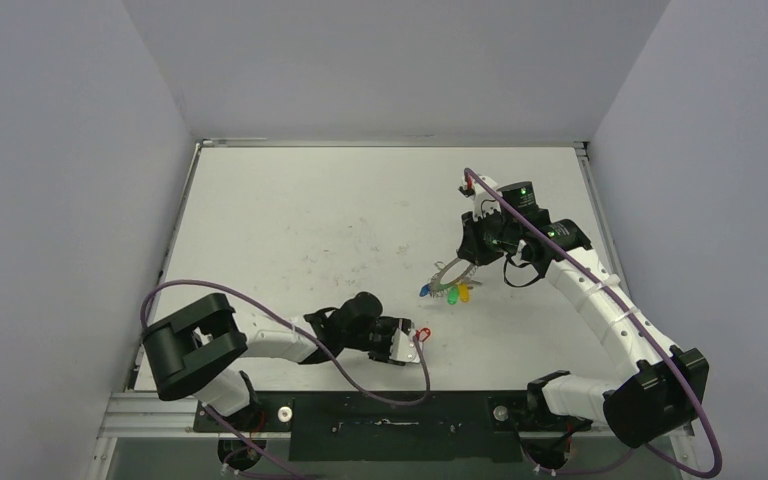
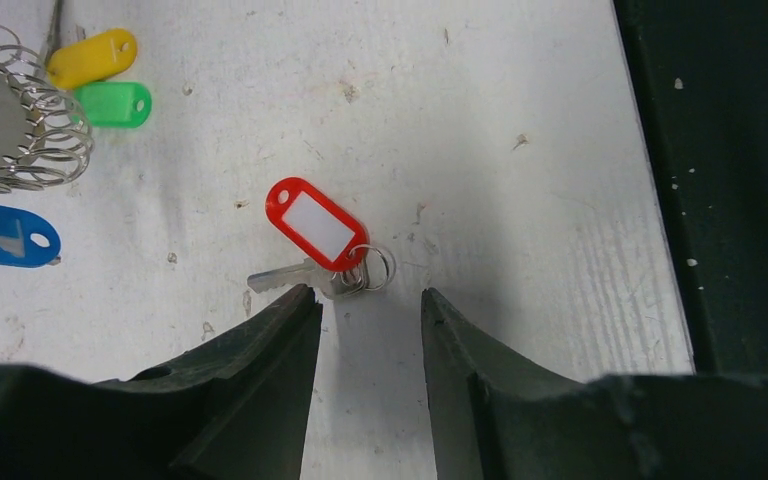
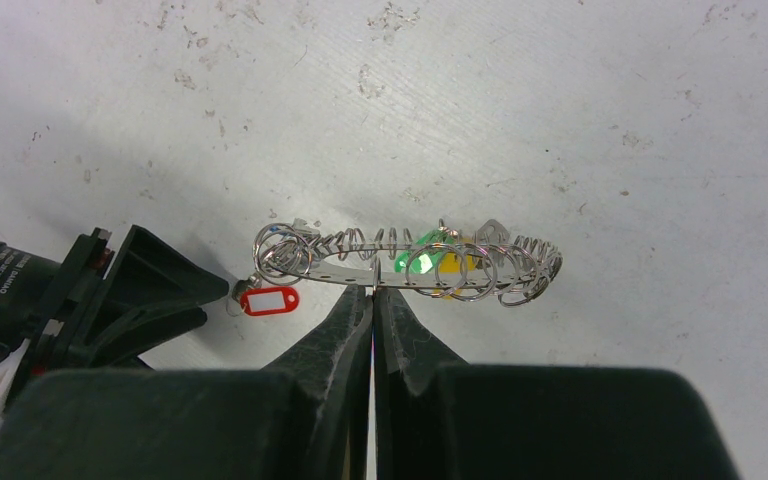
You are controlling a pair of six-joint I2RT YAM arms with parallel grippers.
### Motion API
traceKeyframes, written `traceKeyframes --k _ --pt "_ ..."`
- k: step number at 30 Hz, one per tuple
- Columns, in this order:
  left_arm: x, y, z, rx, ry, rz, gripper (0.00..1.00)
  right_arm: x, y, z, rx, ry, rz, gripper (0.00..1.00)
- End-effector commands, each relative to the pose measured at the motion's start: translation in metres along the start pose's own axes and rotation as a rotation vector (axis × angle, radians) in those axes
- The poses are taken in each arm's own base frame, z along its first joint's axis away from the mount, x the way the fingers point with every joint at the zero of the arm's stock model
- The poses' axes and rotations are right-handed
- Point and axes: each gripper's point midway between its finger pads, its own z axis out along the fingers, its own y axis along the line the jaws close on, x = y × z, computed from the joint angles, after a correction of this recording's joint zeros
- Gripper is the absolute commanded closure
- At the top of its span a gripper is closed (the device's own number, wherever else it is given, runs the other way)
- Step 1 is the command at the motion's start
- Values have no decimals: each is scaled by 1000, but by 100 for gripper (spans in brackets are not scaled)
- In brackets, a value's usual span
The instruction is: Put the keys on the keyring
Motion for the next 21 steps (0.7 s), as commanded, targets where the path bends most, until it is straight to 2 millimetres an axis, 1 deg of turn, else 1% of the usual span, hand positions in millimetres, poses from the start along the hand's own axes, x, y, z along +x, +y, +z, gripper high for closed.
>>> traceKeyframes --k 1,10,16,21 --pt "-23 7 -7 -47 -64 17 60 -22 2 -7 -11 -75 -11 100" --pt "-16 7 6 -53 -44 32 62 -21 1 -5 -8 -73 -9 100" --pt "-18 10 15 -51 -49 45 63 -20 2 -4 -12 -69 -8 100" --pt "-15 11 20 -50 -33 48 68 -21 1 -6 -8 -72 -9 100"
